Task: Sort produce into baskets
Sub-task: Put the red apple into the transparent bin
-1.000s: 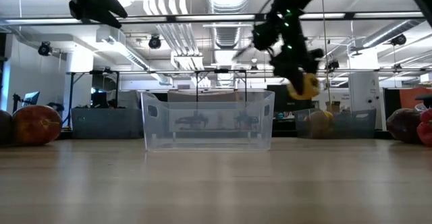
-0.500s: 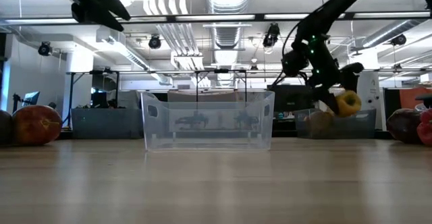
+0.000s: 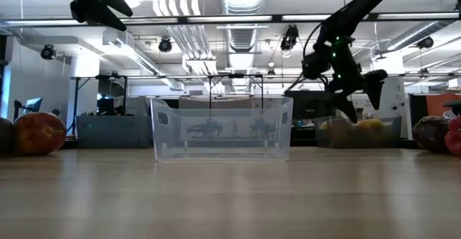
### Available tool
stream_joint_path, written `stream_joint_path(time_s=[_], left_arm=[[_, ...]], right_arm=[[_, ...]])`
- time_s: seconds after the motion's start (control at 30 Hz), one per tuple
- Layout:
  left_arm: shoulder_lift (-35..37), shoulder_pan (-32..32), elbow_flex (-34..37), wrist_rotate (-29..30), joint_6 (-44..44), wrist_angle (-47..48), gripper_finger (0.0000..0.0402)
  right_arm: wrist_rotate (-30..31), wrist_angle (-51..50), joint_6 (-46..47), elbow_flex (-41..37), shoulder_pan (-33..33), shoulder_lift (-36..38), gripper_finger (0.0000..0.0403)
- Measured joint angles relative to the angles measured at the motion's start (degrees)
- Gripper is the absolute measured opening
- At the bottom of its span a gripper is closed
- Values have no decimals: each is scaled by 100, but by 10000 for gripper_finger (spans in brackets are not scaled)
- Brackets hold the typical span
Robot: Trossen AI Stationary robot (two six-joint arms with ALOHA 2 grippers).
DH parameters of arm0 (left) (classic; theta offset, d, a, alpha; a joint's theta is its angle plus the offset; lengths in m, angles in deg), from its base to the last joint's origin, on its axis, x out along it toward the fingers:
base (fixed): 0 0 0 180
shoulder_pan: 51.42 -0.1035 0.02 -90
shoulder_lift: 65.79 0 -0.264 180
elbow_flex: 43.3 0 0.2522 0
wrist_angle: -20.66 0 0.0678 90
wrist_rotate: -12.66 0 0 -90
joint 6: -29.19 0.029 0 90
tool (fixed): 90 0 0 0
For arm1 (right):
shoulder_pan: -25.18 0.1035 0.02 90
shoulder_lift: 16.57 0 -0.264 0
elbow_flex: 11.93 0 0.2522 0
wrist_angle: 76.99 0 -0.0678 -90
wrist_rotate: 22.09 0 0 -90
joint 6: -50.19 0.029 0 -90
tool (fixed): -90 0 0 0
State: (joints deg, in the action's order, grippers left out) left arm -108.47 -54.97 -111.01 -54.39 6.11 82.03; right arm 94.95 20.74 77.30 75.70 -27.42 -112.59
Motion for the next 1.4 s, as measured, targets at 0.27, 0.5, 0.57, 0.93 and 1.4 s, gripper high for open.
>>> stream_joint_path(time_s=[0.27,0.5,0.57,0.93,1.4], left_arm=[[2,49,0,-717,0,92,297],[7,487,56,-749,56,87,295],[8,696,92,-751,37,90,295],[7,2063,149,-214,-563,86,295],[-18,2186,149,263,-960,-64,294]], right_arm=[[-462,-654,1177,14,1335,987,381],[-913,-1718,2950,-547,2678,1219,381],[-1028,-1708,3471,-808,2967,1299,382],[-1643,-1098,4614,-2563,3117,1758,382],[-1350,-584,4225,-2808,2141,1193,376]])
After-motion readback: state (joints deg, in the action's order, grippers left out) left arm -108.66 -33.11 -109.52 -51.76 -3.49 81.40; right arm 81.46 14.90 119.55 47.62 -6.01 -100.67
